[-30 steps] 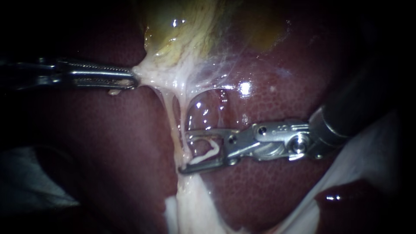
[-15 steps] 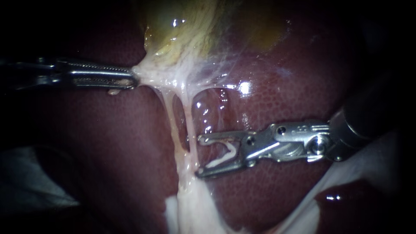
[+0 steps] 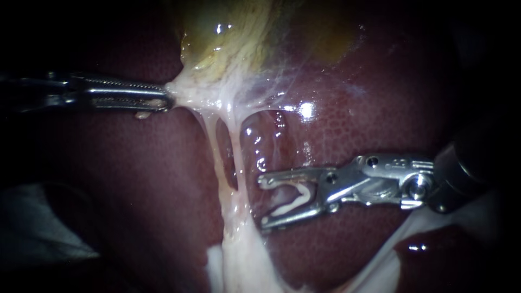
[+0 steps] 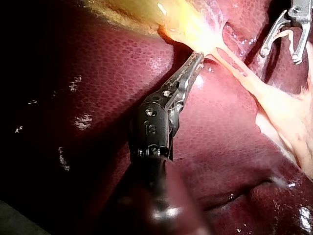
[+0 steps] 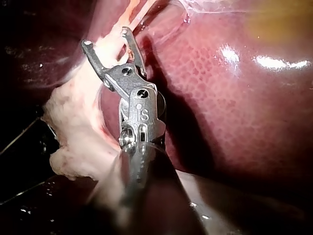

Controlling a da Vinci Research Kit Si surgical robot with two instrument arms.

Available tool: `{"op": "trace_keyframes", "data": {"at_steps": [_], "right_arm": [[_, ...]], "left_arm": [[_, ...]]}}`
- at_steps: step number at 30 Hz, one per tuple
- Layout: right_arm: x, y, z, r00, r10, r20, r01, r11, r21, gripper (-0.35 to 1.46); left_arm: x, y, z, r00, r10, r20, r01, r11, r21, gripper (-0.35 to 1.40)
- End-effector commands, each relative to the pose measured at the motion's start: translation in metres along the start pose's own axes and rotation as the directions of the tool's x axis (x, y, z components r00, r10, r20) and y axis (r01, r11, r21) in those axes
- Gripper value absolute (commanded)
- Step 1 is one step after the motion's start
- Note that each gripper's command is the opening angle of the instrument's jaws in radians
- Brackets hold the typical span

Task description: Clipping first clip left tube

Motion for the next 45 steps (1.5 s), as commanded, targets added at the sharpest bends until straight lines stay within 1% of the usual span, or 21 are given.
{"op": "trace_keyframes", "data": {"at_steps": [1, 4, 6, 9, 14, 18, 25, 32, 41, 45], "right_arm": [[0.0002, -0.0001, 0.0002, 1.0, 0.007, -0.003, -0.007, 1.0, 0.002, 0.49], [0.0009, -0.0004, 0.0008, 1.0, 0.018, -0.012, -0.018, 1.0, 0.005, 0.49], [0.0012, -0.0003, 0.0014, 1.0, 0.024, -0.019, -0.024, 1.0, 0.003, 0.49], [0.0014, 0.0003, 0.0022, 0.999, 0.037, -0.024, -0.037, 0.999, -0.002, 0.49], [0.0013, 0.0017, 0.0038, 0.999, 0.036, -0.028, -0.036, 0.999, -0.012, 0.5], [0.0005, 0.003, 0.0044, 0.999, 0.038, -0.028, -0.039, 0.999, -0.017, 0.5], [-0.0011, 0.0046, 0.0045, 0.998, 0.049, -0.025, -0.05, 0.999, -0.021, 0.5], [-0.0025, 0.0066, 0.0048, 0.998, 0.06, -0.027, -0.061, 0.998, -0.026, 0.5], [-0.004, 0.0082, 0.0049, 0.998, 0.065, -0.021, -0.065, 0.997, -0.028, 0.5], [-0.0041, 0.0085, 0.0049, 0.998, 0.064, -0.021, -0.064, 0.997, -0.031, 0.5]], "left_arm": [[0.0, 0.0, 0.0, 1.0, 0.0, 0.0, 0.0, 1.0, 0.0, -0.35], [0.0, 0.0, 0.0001, 1.0, 0.0, 0.0, 0.0, 1.0, 0.0, -0.35], [0.0, 0.0, 0.0001, 1.0, 0.0, 0.0, 0.0, 1.0, 0.0, -0.35], [0.0, 0.0, 0.0001, 1.0, 0.0, 0.0, 0.0, 1.0, 0.0, -0.35], [0.0, 0.0, 0.0001, 1.0, 0.0, 0.0, 0.0, 1.0, 0.0, -0.35], [0.0, 0.0, 0.0001, 1.0, 0.0, 0.0, 0.0, 1.0, 0.0, -0.35], [0.0, 0.0, 0.0001, 1.0, 0.0, 0.0, 0.0, 1.0, 0.0, -0.35], [0.0, 0.0, 0.0001, 1.0, 0.0, 0.0, 0.0, 1.0, 0.0, -0.35], [0.0, 0.0, 0.0001, 1.0, 0.0, 0.0, 0.0, 1.0, 0.0, -0.35], [0.0, 0.0, 0.0001, 1.0, 0.0, 0.0, 0.0, 1.0, 0.0, -0.35]]}}
